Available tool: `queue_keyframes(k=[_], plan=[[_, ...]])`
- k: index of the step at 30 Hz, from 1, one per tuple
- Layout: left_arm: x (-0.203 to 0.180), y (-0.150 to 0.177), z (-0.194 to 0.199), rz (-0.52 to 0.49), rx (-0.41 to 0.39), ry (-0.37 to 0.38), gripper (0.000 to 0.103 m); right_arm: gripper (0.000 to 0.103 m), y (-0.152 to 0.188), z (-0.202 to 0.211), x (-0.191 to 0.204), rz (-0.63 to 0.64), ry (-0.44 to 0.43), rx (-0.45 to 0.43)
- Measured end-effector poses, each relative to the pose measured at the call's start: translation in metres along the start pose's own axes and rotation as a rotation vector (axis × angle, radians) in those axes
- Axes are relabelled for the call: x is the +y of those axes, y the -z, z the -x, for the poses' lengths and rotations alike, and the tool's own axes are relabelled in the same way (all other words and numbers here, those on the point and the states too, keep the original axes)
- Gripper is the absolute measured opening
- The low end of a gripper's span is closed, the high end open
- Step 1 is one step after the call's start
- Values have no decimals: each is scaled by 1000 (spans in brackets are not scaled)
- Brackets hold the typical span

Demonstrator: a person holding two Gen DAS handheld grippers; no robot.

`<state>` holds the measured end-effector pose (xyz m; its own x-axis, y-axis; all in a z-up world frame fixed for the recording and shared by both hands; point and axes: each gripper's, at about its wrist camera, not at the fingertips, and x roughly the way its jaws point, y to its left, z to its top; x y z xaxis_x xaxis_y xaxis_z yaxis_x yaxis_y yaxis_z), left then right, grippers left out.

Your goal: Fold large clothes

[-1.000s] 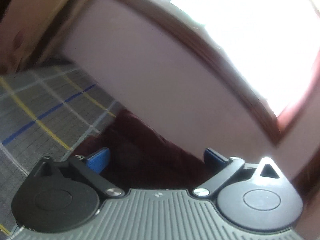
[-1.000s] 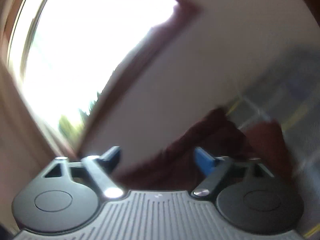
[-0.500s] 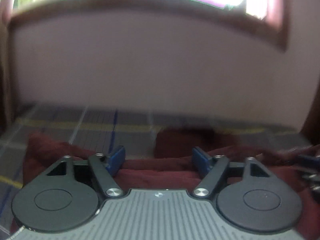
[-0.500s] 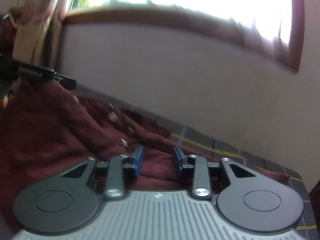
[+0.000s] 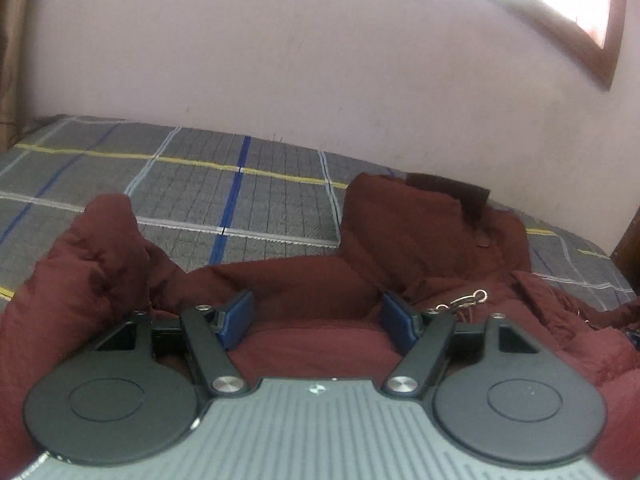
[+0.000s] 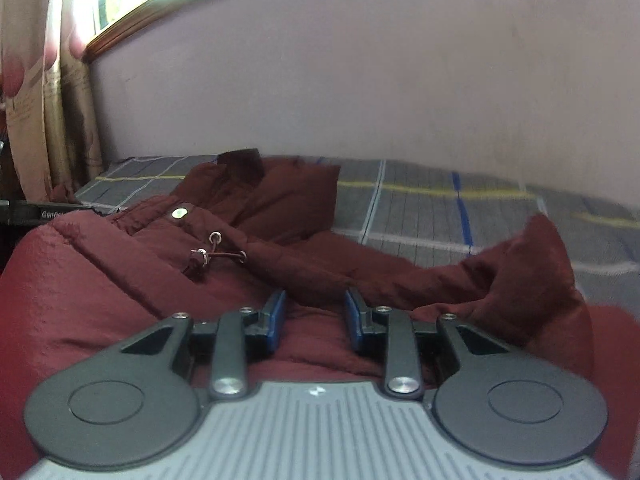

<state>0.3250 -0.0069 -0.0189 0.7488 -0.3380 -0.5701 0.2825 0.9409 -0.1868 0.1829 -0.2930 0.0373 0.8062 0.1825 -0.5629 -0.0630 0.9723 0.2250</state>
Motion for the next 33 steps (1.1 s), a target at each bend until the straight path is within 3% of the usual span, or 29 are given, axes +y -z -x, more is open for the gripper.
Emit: queue_keyframes(k=[17, 23, 25, 27, 29, 33], plan=[[0, 7, -7, -19, 9, -27, 73, 29, 5, -11, -15, -78, -32, 28], [-2, 7, -3, -28, -12, -43, 73, 33, 1, 33, 6, -82, 76, -111], [-2, 7, -3, -28, -13, -44, 73, 32, -11, 60, 30, -35, 2, -197], [-3, 7, -3, -29, -14, -44, 73, 32, -25, 70, 63, 62, -60, -214], [-2, 7, -2, -25, -18, -40, 73, 27, -34, 63, 91, 143, -116, -186], [0, 7, -1, -12, -26, -29, 73, 19, -27, 15, 131, 356, -60, -74]])
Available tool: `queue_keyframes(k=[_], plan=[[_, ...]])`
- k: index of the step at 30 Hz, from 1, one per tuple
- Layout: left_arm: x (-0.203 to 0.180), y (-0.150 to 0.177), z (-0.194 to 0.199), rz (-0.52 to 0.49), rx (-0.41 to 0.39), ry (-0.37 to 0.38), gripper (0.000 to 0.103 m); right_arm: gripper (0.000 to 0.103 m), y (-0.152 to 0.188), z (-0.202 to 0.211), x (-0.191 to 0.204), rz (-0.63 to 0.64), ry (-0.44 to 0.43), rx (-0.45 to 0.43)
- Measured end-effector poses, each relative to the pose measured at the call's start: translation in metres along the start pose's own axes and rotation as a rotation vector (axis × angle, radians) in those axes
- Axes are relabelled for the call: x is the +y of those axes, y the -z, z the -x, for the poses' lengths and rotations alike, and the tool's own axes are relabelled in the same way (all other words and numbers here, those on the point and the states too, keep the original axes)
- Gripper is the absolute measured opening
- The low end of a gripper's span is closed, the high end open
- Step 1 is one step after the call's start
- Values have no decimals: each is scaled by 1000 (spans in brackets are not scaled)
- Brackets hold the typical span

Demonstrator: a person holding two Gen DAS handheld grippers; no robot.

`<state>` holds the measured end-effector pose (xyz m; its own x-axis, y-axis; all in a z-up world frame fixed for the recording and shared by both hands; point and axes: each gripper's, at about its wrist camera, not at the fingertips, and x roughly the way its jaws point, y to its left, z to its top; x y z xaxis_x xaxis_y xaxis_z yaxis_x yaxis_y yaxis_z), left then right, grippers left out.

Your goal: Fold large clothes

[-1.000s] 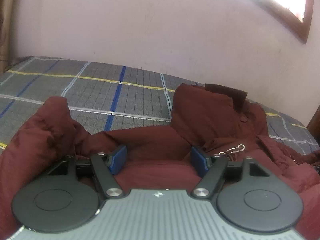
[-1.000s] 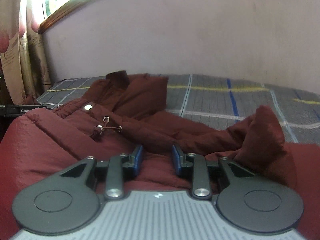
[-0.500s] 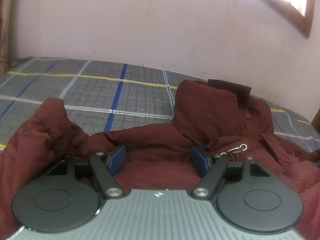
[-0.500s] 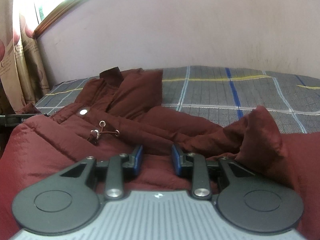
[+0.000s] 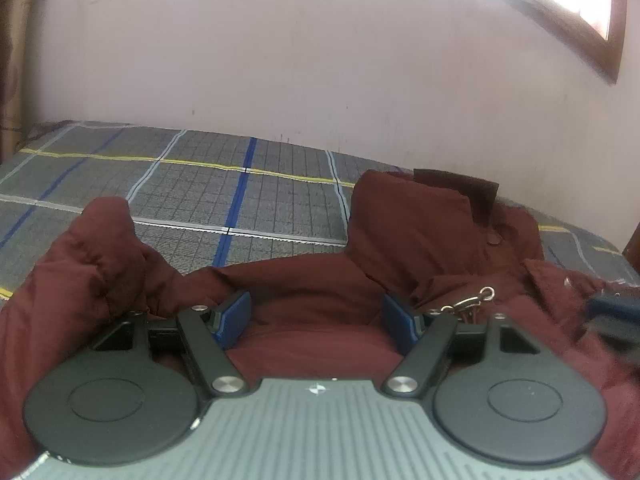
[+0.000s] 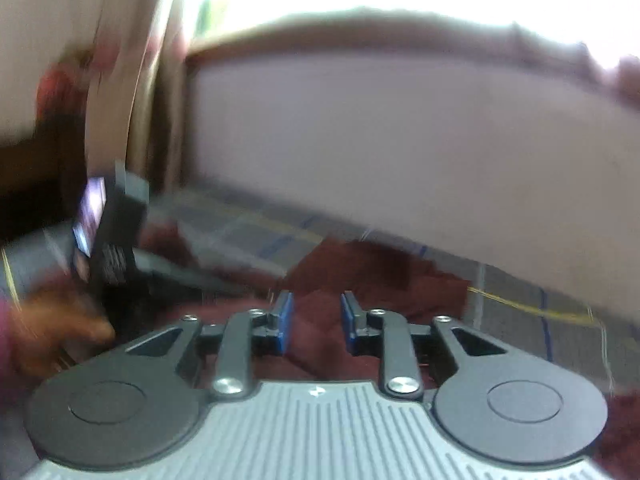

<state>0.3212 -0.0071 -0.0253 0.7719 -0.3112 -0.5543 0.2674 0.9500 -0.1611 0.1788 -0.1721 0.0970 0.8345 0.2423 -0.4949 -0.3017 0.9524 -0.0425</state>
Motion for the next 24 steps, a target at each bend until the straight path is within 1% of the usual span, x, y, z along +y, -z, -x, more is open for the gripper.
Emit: queue_keyframes(k=[1, 3, 5, 6, 7, 8, 9, 10, 11, 13, 14, 15, 16, 18, 20, 21, 24], plan=[[1, 0, 1, 5, -2, 3, 73, 17, 5, -9, 3, 20, 10, 16], [3, 0, 6, 19, -20, 15, 73, 17, 14, -23, 5, 20, 24, 44], [7, 1, 22, 54, -82, 69, 76, 16, 22, -34, 5, 14, 20, 62], [10, 1, 32, 89, -114, 103, 76, 16, 27, -38, 5, 13, 28, 55], [11, 0, 41, 120, -129, 114, 78, 16, 32, -39, 8, 20, 35, 46], [10, -1, 50, 149, -138, 126, 85, 16, 34, -41, 8, 18, 35, 43], [7, -2, 58, 170, -152, 145, 88, 16, 34, -41, 3, -2, 26, 46], [0, -3, 63, 171, -162, 154, 93, 16, 34, -42, 0, -18, 15, 48], [-9, -5, 64, 147, -159, 150, 95, 16, 34, -42, -5, -40, 1, 49], [-32, -6, 52, 46, -122, 102, 95, 16, 32, -40, -16, -101, -33, 47], [-42, -4, 43, -8, -91, 72, 95, 16, 32, -38, -21, -132, -51, 39], [-46, -2, 36, -32, -73, 49, 95, 16, 31, -33, -30, -186, -81, 24], [-47, 0, 34, -38, -73, 42, 95, 16, 30, -27, -40, -244, -106, 15], [-46, 3, 32, -39, -78, 39, 98, 17, 29, -8, -66, -384, -120, -9], [-45, 4, 29, -42, -70, 41, 101, 18, 30, 19, -94, -464, -76, -53], [-45, 5, 27, -45, -70, 42, 102, 18, 31, 30, -108, -487, -35, -54], [-44, 7, 23, -42, -67, 48, 103, 18, 44, 47, -150, -466, 129, -1]])
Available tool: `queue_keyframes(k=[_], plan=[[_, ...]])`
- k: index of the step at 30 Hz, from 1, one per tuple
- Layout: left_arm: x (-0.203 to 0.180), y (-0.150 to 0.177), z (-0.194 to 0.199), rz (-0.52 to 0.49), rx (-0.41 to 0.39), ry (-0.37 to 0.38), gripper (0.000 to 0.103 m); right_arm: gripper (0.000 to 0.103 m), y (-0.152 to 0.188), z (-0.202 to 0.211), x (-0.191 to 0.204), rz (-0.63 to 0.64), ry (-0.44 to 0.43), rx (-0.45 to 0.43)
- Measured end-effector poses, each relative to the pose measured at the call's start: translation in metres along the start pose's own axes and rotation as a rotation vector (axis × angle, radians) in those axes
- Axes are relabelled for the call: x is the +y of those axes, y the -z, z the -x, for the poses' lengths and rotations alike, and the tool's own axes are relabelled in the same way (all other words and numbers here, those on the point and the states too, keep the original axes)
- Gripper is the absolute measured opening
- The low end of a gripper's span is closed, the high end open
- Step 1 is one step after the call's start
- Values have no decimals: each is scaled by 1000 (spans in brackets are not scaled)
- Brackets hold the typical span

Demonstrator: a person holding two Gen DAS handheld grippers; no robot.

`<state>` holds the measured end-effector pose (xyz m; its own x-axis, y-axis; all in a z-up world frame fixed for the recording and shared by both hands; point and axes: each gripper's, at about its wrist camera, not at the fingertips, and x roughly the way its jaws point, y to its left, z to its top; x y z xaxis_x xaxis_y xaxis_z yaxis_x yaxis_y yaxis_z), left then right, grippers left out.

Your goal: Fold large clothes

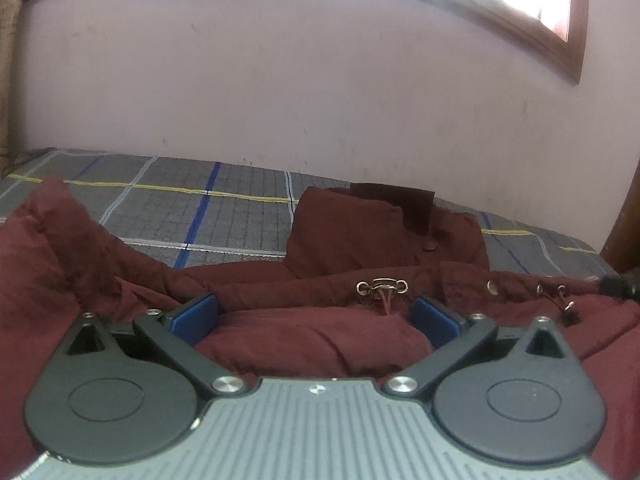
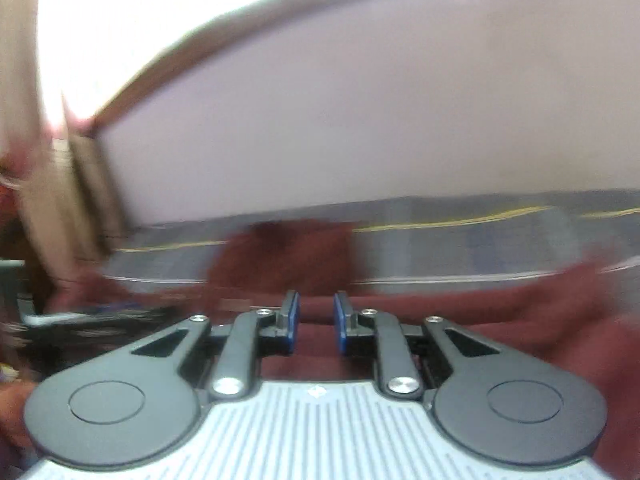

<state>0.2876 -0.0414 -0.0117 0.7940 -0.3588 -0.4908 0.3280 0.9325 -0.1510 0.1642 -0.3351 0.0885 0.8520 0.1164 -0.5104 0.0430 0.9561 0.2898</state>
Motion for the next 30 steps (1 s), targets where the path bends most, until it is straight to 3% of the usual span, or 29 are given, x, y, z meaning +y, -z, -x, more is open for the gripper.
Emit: queue_keyframes(k=[2, 5, 14, 17, 19, 24, 27, 30], plan=[[1, 1, -2, 3, 2, 8, 103, 14, 5, -1, -30, -37, 68, 56], [1, 4, -5, 5, 3, 13, 103, 14, 24, -8, -48, -84, 48, 74], [6, 3, -21, 30, 48, 38, 103, 13, 37, -40, -20, 90, 176, 123], [9, 3, -11, 48, 14, 45, 103, 13, 40, -39, -11, 141, 218, 114], [12, -1, 2, 73, 8, 48, 97, 14, 38, -36, -12, 127, 212, 108], [48, -18, 57, 210, -85, 81, 95, 20, 26, -4, -2, 127, 234, 45], [73, -25, 79, 200, -165, -16, 100, 20, 18, 28, 19, 139, 175, -63], [100, -24, 69, 256, -112, -34, 97, 20, 13, 42, 50, 159, 66, -121]])
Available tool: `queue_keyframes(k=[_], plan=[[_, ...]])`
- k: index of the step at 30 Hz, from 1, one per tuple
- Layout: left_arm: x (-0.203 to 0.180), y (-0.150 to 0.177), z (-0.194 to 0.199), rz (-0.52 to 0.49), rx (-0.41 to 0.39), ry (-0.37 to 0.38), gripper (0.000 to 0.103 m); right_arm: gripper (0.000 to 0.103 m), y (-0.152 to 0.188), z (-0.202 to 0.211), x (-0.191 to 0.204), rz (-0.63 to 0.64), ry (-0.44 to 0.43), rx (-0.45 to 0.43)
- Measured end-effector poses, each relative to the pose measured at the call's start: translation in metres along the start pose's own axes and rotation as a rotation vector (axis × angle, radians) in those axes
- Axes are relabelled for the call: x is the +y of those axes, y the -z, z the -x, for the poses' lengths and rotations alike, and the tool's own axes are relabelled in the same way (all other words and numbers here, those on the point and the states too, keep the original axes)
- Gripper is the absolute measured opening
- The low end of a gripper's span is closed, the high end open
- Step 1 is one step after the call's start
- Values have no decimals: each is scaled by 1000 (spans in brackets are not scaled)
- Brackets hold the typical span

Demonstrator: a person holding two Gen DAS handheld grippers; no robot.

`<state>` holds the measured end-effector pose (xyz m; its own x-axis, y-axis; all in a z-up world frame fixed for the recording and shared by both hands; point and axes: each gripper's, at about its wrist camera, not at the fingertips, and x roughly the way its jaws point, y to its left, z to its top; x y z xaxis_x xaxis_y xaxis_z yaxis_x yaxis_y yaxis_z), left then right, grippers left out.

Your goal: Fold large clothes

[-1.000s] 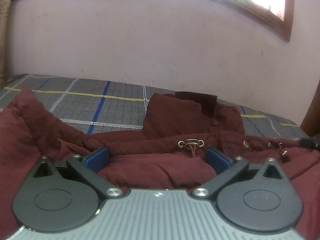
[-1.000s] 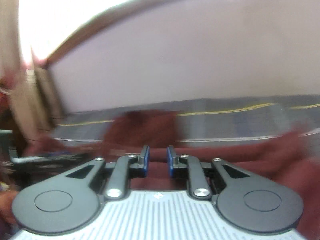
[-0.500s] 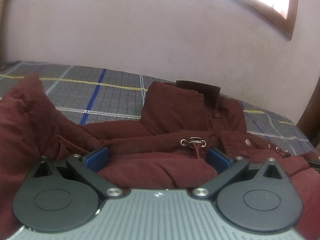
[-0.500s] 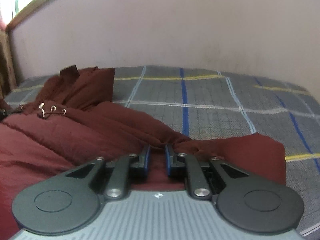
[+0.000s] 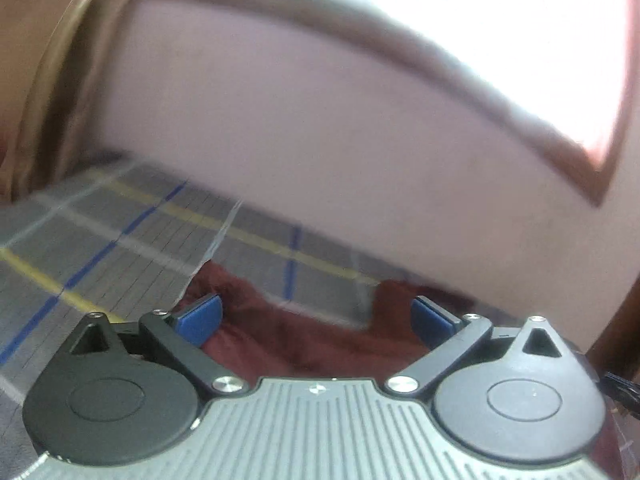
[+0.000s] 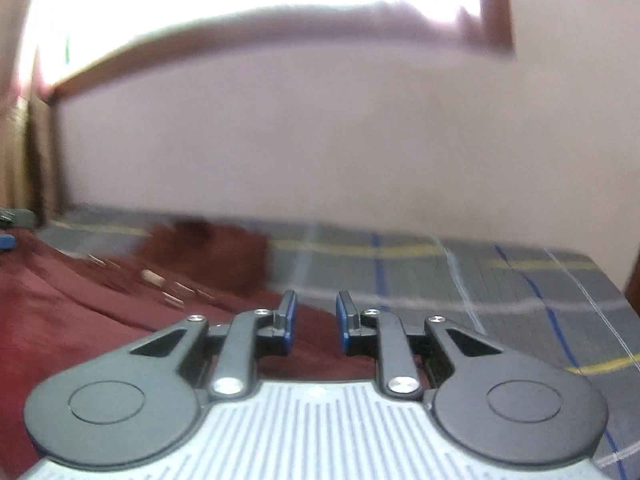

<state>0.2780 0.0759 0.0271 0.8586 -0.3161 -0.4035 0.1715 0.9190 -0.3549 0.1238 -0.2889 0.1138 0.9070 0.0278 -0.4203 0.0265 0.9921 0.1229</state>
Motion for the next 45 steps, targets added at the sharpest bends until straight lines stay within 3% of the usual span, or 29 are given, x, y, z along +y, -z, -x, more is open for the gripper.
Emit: queue_keyframes(k=[2, 5, 8, 10, 13, 16, 17, 19, 20, 22, 25, 30, 32, 35, 39, 41, 45], plan=[[6, 7, -11, 12, 37, -17, 96, 20, -3, -6, 29, 52, -90, 0], [-1, 15, -22, -51, 67, -51, 97, 20, -3, -26, 78, 164, -213, 34], [-4, 23, -26, -83, 83, -61, 98, 19, 7, -56, 109, 291, -215, 97], [1, 27, -26, -68, 81, -39, 98, 18, 18, -76, 109, 289, -199, 136], [7, 28, -29, -40, 82, -28, 98, 17, 28, -96, 92, 174, -264, 185], [6, 19, -22, -50, 98, -9, 95, 17, 28, -98, 91, 174, -262, 195], [11, 13, -14, -28, 93, 11, 91, 17, 28, -96, 89, 161, -267, 201], [31, -5, 4, 79, 90, 71, 94, 17, 27, -91, 91, 154, -267, 211], [42, -14, 12, 124, 100, 96, 103, 17, 26, -89, 92, 159, -264, 208], [66, -33, 24, 154, 143, 92, 103, 18, 29, -90, 88, 150, -272, 198], [98, -40, 31, 118, 218, 118, 103, 18, 30, -91, 87, 137, -281, 183], [122, -8, 16, 32, 399, 209, 103, 18, 34, -88, 88, 141, -275, 157], [130, 4, 10, 63, 435, 303, 103, 18, 35, -87, 89, 141, -273, 149], [137, 20, -9, 123, 501, 524, 102, 18, 36, -85, 90, 144, -265, 141], [132, 21, -23, 114, 536, 627, 95, 18, 39, -81, 93, 152, -250, 122], [134, 24, -31, 220, 548, 650, 85, 18, 41, -79, 95, 158, -240, 110], [149, 45, -14, 468, 426, 660, 75, 19, 42, -76, 97, 149, -230, 98]])
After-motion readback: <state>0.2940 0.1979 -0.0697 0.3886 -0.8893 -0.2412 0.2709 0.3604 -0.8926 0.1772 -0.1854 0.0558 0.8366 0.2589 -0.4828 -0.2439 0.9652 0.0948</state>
